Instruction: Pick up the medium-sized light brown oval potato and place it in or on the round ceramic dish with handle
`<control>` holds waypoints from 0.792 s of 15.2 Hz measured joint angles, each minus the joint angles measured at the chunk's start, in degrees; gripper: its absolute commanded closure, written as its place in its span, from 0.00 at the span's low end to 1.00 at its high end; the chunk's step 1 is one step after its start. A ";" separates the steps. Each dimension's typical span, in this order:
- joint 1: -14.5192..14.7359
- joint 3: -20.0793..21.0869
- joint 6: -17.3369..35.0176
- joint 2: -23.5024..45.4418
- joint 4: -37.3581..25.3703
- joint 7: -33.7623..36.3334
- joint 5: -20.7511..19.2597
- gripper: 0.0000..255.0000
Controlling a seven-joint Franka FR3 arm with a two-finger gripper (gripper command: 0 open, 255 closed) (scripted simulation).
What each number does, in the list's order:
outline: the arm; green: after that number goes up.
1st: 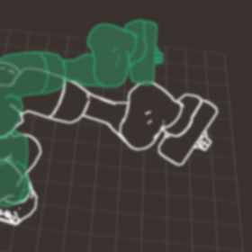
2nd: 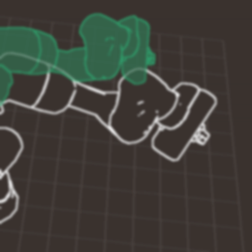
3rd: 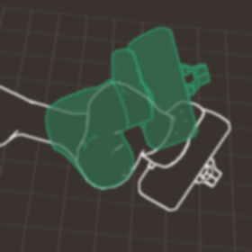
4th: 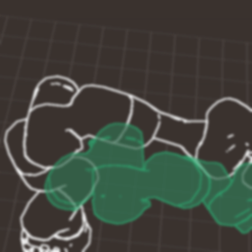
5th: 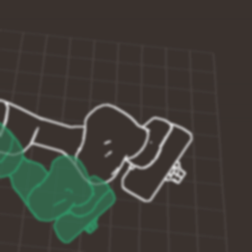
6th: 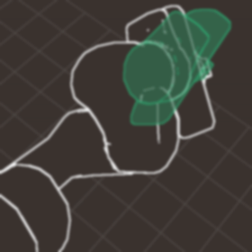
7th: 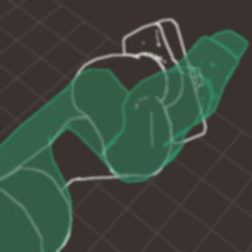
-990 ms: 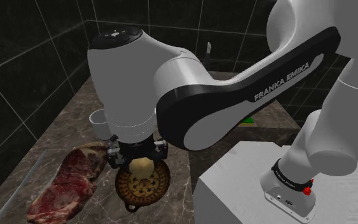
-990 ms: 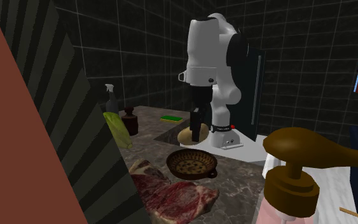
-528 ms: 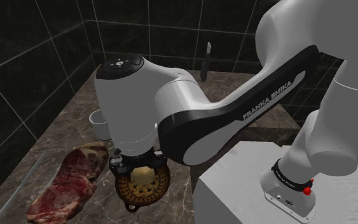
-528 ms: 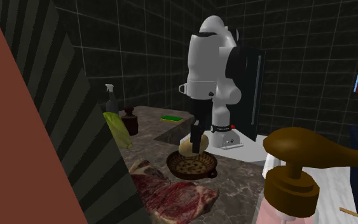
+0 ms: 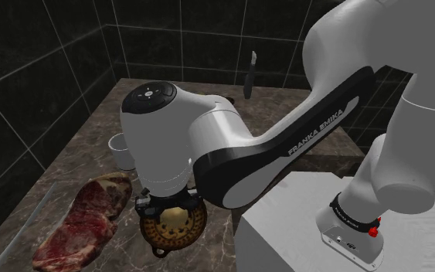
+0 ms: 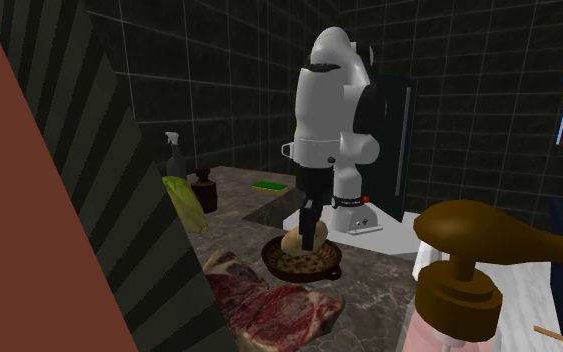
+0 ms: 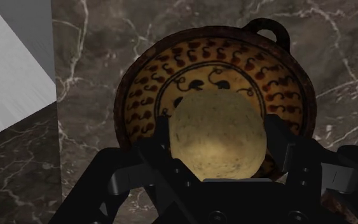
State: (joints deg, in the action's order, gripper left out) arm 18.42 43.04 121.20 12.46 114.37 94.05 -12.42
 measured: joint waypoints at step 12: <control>-0.40 0.50 -3.17 -1.65 -2.11 -1.10 1.57 0.00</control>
State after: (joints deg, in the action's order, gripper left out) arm 18.02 43.54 118.03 10.81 112.26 92.95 -10.85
